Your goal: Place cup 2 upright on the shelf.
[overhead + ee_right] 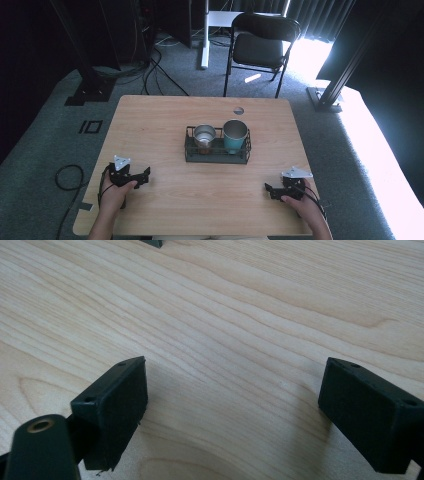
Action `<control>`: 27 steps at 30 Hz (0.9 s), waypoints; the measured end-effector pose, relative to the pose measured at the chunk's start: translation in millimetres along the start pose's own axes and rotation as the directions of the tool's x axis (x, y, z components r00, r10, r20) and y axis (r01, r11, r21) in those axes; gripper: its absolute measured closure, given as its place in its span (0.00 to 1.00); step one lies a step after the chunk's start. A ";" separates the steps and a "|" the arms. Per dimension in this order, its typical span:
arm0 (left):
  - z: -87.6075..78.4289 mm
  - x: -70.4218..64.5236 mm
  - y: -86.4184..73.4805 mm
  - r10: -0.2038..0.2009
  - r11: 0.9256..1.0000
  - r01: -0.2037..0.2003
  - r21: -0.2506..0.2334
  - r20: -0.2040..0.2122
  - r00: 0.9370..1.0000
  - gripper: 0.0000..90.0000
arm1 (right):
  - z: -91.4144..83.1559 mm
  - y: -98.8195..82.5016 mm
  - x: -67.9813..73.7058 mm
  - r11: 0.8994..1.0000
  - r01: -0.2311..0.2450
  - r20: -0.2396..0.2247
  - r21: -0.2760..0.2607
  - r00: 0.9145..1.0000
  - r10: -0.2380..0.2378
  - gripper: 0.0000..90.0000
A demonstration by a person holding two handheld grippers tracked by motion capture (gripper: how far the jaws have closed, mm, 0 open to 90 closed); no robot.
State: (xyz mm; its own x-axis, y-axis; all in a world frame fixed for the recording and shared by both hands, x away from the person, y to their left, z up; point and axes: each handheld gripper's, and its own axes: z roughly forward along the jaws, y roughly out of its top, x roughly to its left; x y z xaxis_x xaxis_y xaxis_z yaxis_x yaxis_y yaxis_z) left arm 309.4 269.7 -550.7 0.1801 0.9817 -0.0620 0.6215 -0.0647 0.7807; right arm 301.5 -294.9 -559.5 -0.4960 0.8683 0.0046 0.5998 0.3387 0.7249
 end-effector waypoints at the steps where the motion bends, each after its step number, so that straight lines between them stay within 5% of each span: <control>1: -0.7 1.7 -1.0 -0.004 1.000 0.004 0.006 -0.012 1.000 0.02 | 0.0 0.0 0.0 1.000 0.000 0.000 0.000 1.000 0.000 0.13; 14: -9.2 23.9 -10.9 -0.037 0.997 0.046 0.066 -0.126 0.991 0.02 | 0.0 0.0 0.0 1.000 0.000 0.000 0.000 1.000 0.000 0.13; 23: -13.4 31.9 -17.3 -0.062 0.991 0.076 0.111 -0.122 0.991 0.02 | 0.1 0.0 -0.1 1.000 0.002 0.001 -0.002 1.000 -0.002 0.13; 27: -14.2 31.3 -18.4 -0.007 0.991 0.022 0.134 -0.108 0.994 0.01 | 0.0 0.0 -0.1 1.000 0.002 0.001 -0.001 1.000 -0.002 0.13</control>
State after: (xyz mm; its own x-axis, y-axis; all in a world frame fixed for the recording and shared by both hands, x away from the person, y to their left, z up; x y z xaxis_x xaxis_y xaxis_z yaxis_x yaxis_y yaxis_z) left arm 292.9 304.2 -558.2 0.0924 0.9957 -0.0001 0.7218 -0.0669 0.6888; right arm 301.6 -295.0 -559.6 -0.4967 0.8679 0.0022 0.5979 0.3403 0.7258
